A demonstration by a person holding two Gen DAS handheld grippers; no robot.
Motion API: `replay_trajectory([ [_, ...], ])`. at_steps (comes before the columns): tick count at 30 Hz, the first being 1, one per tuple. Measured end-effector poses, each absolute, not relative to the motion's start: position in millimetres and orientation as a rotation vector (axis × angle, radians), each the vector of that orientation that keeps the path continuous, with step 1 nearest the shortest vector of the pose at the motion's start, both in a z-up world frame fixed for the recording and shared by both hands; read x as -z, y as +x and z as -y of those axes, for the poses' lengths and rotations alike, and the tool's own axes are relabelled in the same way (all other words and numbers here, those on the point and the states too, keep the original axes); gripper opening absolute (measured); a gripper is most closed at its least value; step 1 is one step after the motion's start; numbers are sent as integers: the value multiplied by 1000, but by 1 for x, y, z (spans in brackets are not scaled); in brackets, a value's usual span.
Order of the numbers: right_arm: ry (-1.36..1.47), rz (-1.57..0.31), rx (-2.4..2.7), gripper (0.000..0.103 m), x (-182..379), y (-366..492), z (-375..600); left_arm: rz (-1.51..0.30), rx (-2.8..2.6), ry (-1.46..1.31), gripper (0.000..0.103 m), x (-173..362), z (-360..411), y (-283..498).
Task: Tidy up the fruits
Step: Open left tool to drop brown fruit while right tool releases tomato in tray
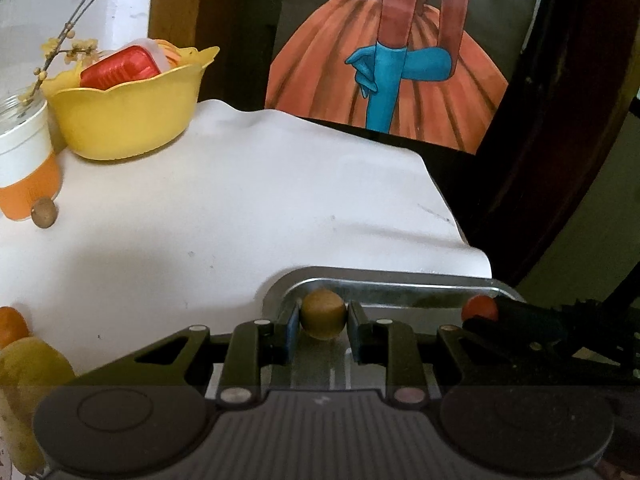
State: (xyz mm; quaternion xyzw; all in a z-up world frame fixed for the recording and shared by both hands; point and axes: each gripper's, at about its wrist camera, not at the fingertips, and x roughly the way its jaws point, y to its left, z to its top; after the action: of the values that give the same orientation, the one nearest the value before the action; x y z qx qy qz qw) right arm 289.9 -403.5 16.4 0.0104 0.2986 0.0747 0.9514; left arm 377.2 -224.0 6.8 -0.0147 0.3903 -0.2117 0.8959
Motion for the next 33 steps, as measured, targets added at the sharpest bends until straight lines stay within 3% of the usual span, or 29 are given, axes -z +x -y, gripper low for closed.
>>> replay_trajectory([
  [14, -11, -611, -126, 30, -11, 292, 400, -816, 425, 12, 30, -5, 230, 373],
  [17, -23, -592, -123, 36, -14, 285, 397, -814, 423, 12, 39, -6, 230, 369],
  [21, -40, -563, -119, 52, -22, 273, 395, -792, 422, -19, 65, -13, 228, 361],
  [33, -63, -475, -106, 83, -59, 227, 386, -709, 367, -57, 92, -46, 207, 332],
])
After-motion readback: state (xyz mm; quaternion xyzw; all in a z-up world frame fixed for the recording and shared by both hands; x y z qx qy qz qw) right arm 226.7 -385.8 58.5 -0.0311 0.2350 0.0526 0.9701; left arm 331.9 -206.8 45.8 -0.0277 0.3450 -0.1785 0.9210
